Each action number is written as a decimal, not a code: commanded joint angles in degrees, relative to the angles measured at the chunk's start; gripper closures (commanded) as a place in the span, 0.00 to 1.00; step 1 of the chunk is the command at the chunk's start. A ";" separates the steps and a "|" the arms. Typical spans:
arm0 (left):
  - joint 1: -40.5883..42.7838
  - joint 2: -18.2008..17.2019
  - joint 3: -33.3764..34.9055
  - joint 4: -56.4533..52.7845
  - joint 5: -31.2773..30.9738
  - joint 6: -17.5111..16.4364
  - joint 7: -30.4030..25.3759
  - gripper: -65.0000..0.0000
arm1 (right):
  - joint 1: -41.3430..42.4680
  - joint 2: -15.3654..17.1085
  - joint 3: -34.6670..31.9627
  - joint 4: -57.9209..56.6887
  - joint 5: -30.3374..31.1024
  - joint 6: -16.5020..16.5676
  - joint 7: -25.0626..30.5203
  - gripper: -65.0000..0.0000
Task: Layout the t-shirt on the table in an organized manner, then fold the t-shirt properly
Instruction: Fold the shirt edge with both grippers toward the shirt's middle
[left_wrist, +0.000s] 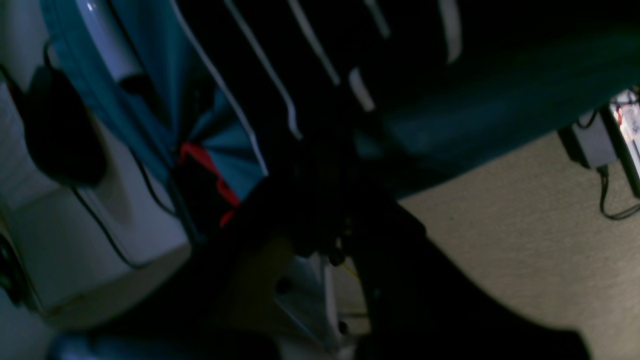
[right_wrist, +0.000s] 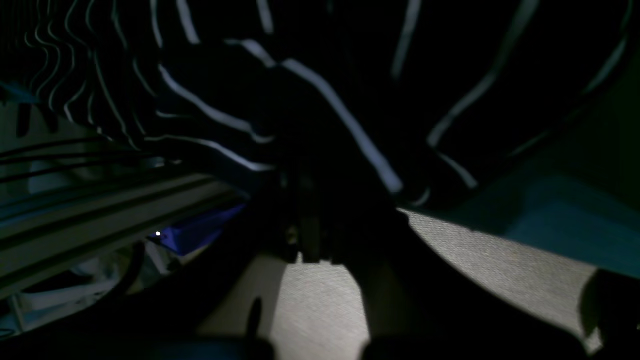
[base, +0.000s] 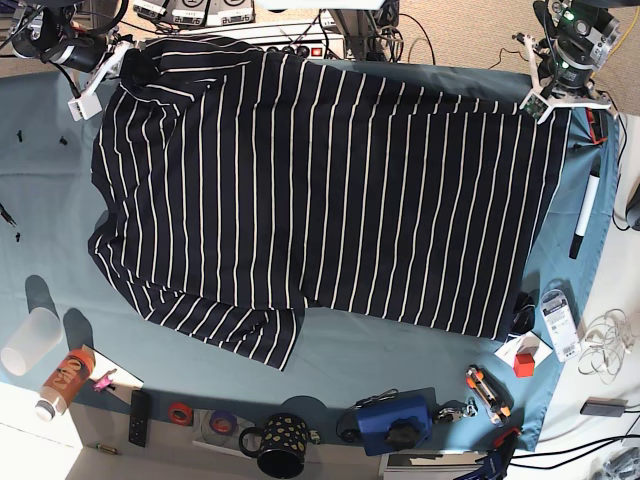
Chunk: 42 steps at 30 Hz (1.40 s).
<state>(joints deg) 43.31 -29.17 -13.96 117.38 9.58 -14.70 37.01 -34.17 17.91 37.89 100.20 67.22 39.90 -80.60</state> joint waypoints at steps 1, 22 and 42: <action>0.33 -0.68 -0.46 1.27 0.63 2.60 1.14 1.00 | -0.28 1.01 1.29 0.72 4.11 0.10 0.60 1.00; -1.18 -0.72 -0.46 11.10 -4.74 1.88 1.86 1.00 | 7.17 1.51 11.32 1.46 17.70 0.10 0.60 1.00; -22.38 -0.70 -0.46 -2.71 -11.52 -0.92 -3.23 1.00 | 22.95 5.44 -2.80 1.29 -19.71 0.10 13.35 1.00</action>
<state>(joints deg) 21.06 -29.06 -13.93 113.86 -2.17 -16.47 34.79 -11.77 22.02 34.70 100.79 46.57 40.12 -68.69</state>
